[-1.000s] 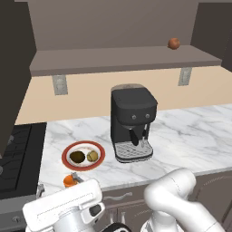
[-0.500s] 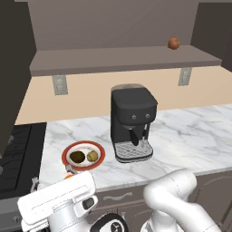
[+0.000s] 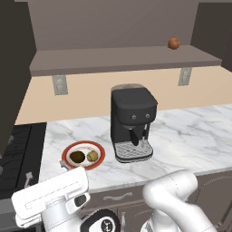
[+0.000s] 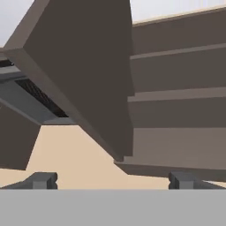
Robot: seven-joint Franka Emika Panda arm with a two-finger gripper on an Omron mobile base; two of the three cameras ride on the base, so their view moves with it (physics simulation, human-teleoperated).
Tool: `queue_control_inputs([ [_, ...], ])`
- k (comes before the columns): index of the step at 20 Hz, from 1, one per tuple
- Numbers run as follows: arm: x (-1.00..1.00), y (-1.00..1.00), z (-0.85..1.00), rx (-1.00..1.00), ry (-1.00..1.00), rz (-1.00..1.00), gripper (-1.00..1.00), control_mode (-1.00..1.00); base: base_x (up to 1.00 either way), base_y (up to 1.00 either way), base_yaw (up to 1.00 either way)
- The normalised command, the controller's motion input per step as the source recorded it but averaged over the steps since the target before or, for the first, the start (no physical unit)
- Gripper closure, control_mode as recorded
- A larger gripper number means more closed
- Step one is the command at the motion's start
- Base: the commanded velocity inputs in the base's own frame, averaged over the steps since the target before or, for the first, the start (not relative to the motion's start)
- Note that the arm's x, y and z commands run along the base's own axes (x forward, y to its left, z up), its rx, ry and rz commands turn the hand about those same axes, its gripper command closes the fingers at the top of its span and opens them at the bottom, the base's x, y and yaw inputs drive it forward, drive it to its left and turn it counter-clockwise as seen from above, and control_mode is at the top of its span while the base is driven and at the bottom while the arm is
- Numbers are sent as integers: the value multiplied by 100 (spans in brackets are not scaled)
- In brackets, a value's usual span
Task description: Pick the avocado and bread from the counter and place them on the plate. Then pick the jam from the cabinet and place it next to the plate. Lastly close the cabinet door.
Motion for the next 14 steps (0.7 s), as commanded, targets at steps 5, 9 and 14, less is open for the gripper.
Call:
queue_control_inputs([
  [5,24,12,0,0,0,-4,-100,-100,0,0,0],
  [9,17,14,0,0,-2,-4,-100,-100,0,0,0],
  [14,1,21,0,-1,-12,-2,-100,-100,0,0,0],
])
